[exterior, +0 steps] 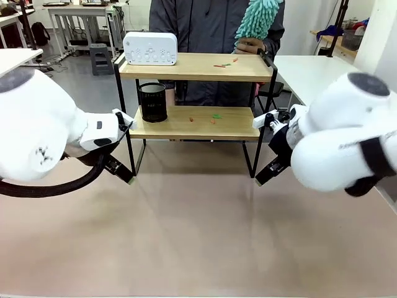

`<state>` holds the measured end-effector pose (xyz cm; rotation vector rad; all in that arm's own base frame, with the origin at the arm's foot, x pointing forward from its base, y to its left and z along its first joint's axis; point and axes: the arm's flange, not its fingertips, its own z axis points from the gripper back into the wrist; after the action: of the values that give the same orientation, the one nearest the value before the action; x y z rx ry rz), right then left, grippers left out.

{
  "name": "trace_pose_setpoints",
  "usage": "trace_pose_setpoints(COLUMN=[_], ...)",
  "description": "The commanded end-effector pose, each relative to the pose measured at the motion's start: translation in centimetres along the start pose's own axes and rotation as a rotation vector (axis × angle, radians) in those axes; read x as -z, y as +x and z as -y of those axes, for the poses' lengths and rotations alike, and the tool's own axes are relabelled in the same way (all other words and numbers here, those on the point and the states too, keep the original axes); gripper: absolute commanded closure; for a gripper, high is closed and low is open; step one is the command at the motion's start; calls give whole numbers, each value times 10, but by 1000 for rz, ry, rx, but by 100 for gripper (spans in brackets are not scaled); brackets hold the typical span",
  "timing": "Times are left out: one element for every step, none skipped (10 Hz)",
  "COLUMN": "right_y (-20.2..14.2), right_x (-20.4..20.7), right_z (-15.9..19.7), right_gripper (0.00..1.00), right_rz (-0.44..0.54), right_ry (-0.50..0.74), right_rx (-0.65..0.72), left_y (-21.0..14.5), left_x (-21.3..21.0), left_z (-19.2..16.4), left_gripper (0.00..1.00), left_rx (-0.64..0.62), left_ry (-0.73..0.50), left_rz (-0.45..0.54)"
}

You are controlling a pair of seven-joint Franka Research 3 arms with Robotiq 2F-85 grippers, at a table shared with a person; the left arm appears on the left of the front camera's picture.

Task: Clean the shelf.
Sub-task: Pick up the Duster from the human.

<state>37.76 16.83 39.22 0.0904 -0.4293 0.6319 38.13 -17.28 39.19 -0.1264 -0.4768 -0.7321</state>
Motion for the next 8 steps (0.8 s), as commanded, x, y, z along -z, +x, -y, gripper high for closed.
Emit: trace_pose_setpoints(right_y=[-6,-24,-55,-103,-151,-196,-234,-263], right_x=[-110,-162,-199,-218,-213,-193,-162,-129], right_z=[24,55,92,137,173,201,220,232], right_gripper=[0,0,0,0,0,0,0,0], right_rz=[-9,105,262,455,597,676,704,713], right_ry=[175,276,436,619,732,830,890,945], right_rx=[222,416,584,747,921,1073,1222,1354], left_y=[-6,-14,-30,-58,-91,-128,-167,-196], left_x=[-97,-139,-172,-191,-196,-191,-177,-151], left_z=[-16,-35,-66,-107,-143,-179,-207,-223], left_gripper=[0,0,0,0,0,0,0,0], left_rx=[7,-89,-233,-433,-601,-799,-964,-1155], left_ry=[-216,-266,-316,-415,-514,-613,-611,-582], left_rz=[-128,-73,31,158,293,478,697,899])
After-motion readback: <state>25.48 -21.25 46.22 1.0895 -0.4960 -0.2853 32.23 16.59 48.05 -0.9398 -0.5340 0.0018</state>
